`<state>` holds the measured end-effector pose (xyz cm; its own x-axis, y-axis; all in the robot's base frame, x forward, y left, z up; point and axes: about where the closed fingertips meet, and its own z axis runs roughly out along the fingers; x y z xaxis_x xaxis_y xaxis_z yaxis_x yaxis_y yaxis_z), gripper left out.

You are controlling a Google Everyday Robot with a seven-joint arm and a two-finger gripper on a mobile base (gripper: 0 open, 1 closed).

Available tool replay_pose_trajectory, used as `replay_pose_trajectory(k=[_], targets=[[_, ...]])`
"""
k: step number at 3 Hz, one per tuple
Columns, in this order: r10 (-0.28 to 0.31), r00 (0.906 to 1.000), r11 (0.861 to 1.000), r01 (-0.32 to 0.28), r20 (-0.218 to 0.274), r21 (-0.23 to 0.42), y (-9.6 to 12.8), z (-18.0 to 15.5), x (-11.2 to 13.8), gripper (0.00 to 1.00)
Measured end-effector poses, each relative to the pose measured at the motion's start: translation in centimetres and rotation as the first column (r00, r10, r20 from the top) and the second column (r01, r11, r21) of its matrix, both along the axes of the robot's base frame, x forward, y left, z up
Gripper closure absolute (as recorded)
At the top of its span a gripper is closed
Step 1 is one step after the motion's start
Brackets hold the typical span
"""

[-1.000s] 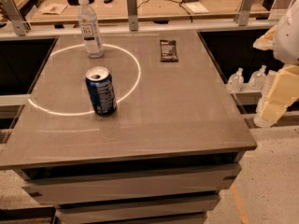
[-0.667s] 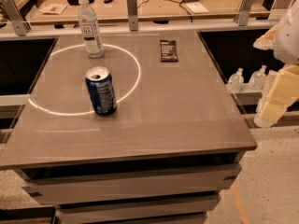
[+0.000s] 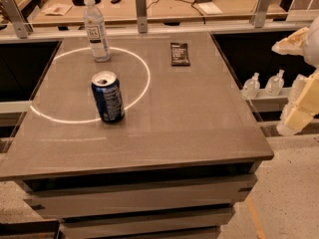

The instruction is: Move pepsi can near rxbar chocolate

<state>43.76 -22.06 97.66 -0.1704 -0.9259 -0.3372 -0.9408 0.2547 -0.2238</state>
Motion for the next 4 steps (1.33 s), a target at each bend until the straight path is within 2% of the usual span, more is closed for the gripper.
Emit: replay_pose_trajectory(k=[1,2,3,4], targets=[[0.033,0.9994,0.994,-0.032,-0.01,0.104,-0.1,-0.8,-0.2,0.0],[0.058,0.9982,0.96,-0.051,-0.015,0.274,-0.5,-2.5,-0.6,0.0],[0.066,0.9978,0.92,-0.06,-0.003,0.388,-0.6,-3.3,-1.0,0.0],[0.078,0.9958,0.888,-0.091,0.047,0.45,-0.8,-4.2,-1.2,0.0]])
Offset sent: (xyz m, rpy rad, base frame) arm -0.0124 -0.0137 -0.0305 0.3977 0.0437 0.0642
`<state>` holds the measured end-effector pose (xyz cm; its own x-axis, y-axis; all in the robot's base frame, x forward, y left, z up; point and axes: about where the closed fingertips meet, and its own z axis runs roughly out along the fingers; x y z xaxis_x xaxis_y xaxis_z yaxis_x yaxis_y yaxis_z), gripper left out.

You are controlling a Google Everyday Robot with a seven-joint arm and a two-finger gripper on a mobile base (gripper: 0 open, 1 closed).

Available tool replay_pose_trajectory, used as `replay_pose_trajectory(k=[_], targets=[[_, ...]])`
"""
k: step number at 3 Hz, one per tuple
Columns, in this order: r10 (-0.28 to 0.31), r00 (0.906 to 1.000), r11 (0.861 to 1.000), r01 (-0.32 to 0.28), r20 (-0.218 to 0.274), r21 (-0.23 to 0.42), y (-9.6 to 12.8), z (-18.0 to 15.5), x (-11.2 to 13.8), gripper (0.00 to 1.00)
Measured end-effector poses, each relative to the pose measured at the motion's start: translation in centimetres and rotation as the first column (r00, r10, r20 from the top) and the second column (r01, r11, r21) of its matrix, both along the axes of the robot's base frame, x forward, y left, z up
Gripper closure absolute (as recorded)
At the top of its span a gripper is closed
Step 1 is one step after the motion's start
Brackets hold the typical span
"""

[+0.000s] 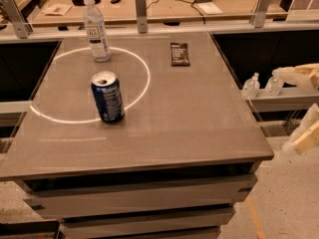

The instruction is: Move pepsi can near rxbar chocolate

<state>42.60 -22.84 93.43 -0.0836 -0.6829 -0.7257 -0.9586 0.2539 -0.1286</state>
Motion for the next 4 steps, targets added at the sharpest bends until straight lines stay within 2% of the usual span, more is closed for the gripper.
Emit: replay_pose_trajectory(k=[1,2,3,4], targets=[[-0.023,0.9967,0.996,0.016,0.077,0.083,-0.7,-0.5,-0.1,0.0],[-0.023,0.9967,0.996,0.016,0.078,0.083,-0.7,-0.5,-0.1,0.0],[-0.039,0.9976,0.978,0.027,0.057,0.206,0.1,-1.4,-0.1,0.0],[-0.052,0.9983,0.898,0.036,0.025,0.44,2.6,-4.0,-0.1,0.0]])
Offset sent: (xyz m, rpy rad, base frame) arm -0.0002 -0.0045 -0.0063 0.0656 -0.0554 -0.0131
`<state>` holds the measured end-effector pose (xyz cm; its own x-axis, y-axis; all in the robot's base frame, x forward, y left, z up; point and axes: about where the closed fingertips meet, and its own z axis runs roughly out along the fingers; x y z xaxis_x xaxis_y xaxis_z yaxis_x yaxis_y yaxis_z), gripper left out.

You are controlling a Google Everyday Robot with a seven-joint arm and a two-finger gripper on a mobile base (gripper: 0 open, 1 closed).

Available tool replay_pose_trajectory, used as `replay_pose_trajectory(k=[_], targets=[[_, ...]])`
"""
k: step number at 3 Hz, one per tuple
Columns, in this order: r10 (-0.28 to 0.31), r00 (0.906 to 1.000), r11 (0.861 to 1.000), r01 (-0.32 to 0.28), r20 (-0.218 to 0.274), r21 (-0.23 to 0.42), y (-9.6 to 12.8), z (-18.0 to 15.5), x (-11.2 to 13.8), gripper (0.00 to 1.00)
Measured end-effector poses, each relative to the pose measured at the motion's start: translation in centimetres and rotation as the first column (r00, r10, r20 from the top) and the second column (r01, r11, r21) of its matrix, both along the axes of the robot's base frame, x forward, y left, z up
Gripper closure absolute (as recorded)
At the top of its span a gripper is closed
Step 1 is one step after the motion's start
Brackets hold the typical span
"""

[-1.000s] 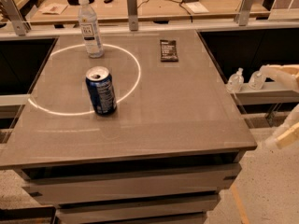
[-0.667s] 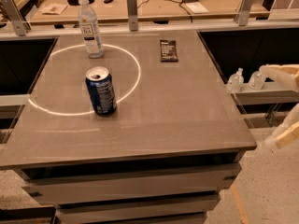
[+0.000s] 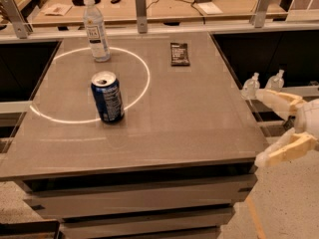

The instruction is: Move pepsi can near rxbar chocolate

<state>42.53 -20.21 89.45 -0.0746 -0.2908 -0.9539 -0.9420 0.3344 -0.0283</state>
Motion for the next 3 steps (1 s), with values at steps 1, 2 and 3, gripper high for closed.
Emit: replay_pose_trajectory(k=[1,2,3], targets=[[0.011,0.9998,0.991,-0.013,0.015,0.131,3.8,-1.3,0.3,0.0],[-0.01,0.9998,0.993,0.008,0.018,0.12,7.0,-1.8,1.3,0.0],[-0.043,0.9989,0.996,0.041,0.017,0.08,9.0,-1.6,2.2,0.0]])
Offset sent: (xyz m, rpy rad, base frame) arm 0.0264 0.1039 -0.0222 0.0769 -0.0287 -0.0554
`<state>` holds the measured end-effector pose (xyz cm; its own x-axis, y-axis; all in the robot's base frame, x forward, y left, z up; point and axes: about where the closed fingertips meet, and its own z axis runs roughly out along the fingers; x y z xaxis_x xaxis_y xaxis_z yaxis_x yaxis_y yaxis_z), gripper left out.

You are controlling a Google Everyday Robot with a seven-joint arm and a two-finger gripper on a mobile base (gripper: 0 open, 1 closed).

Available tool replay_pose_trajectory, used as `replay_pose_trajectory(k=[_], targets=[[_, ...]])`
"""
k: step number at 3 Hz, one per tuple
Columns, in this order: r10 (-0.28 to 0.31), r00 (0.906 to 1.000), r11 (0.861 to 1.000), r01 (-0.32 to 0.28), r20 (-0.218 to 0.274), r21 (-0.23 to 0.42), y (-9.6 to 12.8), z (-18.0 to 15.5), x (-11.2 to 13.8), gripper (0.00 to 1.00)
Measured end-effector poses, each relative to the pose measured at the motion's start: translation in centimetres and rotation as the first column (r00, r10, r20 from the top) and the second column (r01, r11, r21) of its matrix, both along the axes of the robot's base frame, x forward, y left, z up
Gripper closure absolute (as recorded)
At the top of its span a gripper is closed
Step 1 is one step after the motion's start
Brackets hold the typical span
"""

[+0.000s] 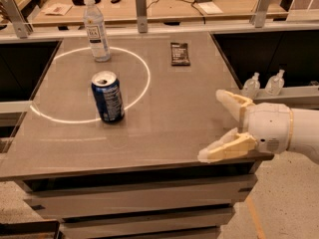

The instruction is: Move pepsi can near rxbar chocolate

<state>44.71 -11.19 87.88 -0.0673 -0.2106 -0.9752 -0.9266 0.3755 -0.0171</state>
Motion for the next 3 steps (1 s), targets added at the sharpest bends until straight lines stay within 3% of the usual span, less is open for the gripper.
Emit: replay_pose_trajectory(k=[1,2,3], targets=[[-0.01,0.9998,1.0,0.01,-0.017,0.013,2.5,0.3,1.1,0.0],[-0.008,0.9991,0.997,0.011,-0.042,0.073,5.5,-0.2,2.1,0.0],[-0.008,0.9991,0.997,0.011,-0.042,0.073,5.5,-0.2,2.1,0.0]])
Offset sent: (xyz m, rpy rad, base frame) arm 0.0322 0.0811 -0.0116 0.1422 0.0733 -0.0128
